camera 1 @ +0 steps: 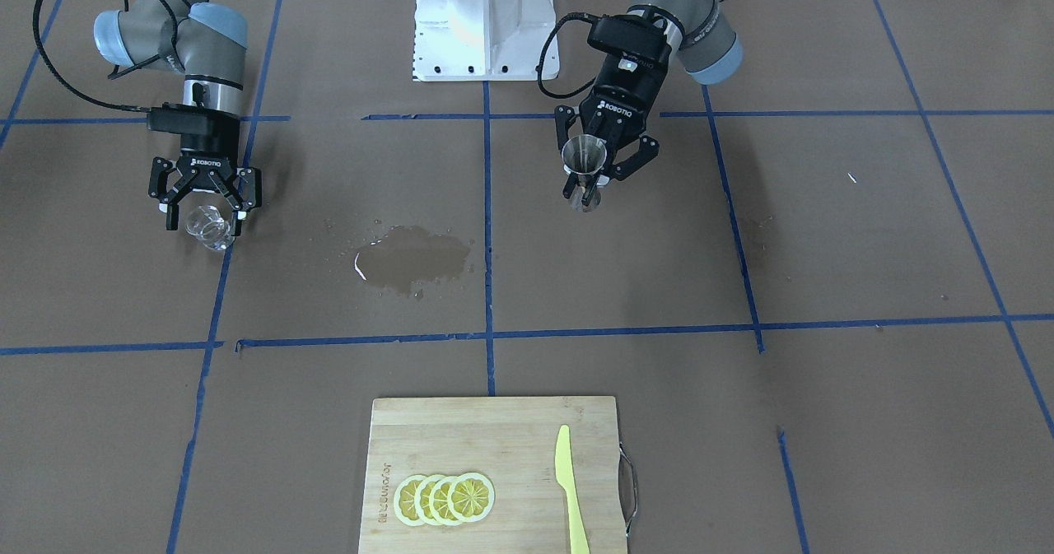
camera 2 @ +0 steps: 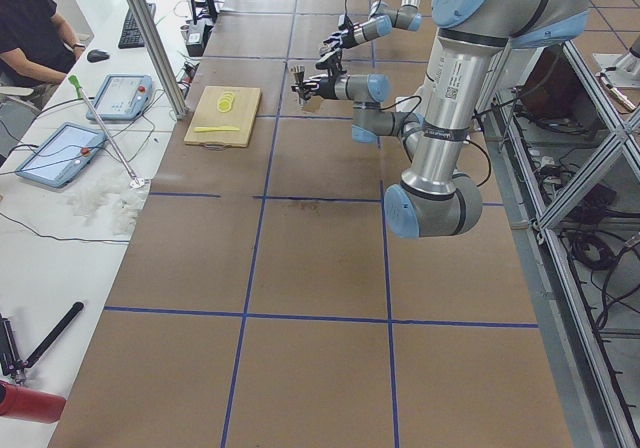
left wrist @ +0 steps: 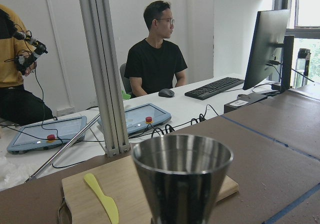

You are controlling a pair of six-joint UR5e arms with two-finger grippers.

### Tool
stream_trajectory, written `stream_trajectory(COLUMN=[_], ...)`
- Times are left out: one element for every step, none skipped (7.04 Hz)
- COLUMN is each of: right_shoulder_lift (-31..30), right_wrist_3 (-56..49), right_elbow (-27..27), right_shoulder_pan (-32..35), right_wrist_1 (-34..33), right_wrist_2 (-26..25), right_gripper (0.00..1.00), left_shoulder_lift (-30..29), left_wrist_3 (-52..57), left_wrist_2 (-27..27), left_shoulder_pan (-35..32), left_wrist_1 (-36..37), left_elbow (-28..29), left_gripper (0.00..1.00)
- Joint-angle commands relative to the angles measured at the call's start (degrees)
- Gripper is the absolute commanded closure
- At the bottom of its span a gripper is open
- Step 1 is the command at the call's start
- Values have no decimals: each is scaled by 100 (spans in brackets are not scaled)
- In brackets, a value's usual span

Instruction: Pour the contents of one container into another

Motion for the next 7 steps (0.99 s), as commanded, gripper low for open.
stream_trajectory(right_shoulder_lift=[23, 23, 31, 84, 180, 181, 190], right_wrist_3=[-7, -7, -7, -7, -7, -77, -121], right_elbow=[-1, -1, -1, -114, -176, -176, -176], right_shoulder_pan=[-2, -2, -2, -2, 15, 50, 76], right_wrist_1=[0, 0, 0, 0, 9, 9, 17], right_wrist_2=[25, 42, 42, 42, 42, 51, 60], right_gripper=[12, 17, 17, 16, 16, 16, 16], left_shoulder_lift=[9, 9, 9, 9, 9, 9, 9], left_wrist_3=[1, 1, -8, 1, -8, -8, 1], left_wrist_2=[0, 0, 0, 0, 0, 0, 0], left_shoulder_pan=[9, 9, 9, 9, 9, 9, 9], left_wrist_1=[0, 0, 0, 0, 0, -9, -9], left_elbow=[0, -9, 0, 0, 0, 0, -9], left_gripper=[100, 100, 100, 100, 100, 100, 100])
